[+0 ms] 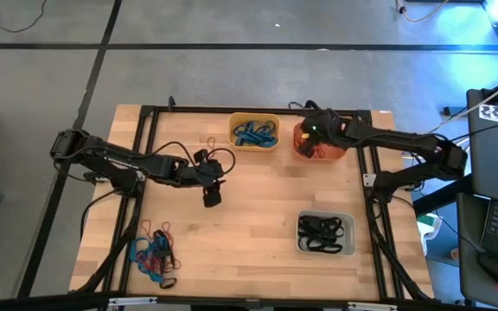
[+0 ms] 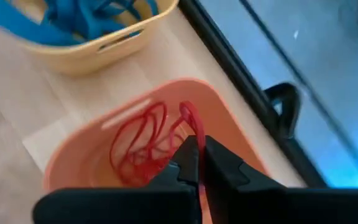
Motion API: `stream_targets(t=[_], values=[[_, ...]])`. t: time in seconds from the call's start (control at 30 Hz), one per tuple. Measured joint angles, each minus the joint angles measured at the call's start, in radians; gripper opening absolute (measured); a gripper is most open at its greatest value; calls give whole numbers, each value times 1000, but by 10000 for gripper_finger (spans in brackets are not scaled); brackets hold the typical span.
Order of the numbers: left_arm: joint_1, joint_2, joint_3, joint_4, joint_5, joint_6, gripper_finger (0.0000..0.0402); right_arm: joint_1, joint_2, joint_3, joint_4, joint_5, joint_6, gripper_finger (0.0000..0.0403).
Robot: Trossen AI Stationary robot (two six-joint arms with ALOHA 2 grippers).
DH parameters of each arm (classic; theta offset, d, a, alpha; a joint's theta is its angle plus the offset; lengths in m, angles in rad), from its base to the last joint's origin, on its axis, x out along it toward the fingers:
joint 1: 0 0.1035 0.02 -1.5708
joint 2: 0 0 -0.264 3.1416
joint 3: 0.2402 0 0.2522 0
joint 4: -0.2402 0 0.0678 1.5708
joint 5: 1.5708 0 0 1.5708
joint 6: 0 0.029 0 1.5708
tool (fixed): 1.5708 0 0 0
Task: Sort rubber bands into baskets
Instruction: Put the red rubber band into the orange bin
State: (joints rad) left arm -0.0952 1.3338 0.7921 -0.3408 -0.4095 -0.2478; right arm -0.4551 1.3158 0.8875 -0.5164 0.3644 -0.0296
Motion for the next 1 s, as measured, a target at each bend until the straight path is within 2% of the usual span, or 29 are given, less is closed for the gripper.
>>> stream_targets(t=[0.13,0.43,0.5,0.63,0.8,1.0], values=[[0,0,0,0,0,-2,148,-32,23,0,-19,-51,51,15],[0,0,0,-1,0,-5,148,-30,66,0,-56,-70,75,22],[0,0,0,-3,0,-6,148,-30,70,0,-72,-70,77,42],[0,0,0,-9,0,-9,148,-30,70,0,-94,-38,103,106],[6,0,0,-26,-67,-63,148,-30,70,0,-95,-35,106,188],[67,21,0,-50,-88,-166,148,-30,68,1,-79,-35,111,242]])
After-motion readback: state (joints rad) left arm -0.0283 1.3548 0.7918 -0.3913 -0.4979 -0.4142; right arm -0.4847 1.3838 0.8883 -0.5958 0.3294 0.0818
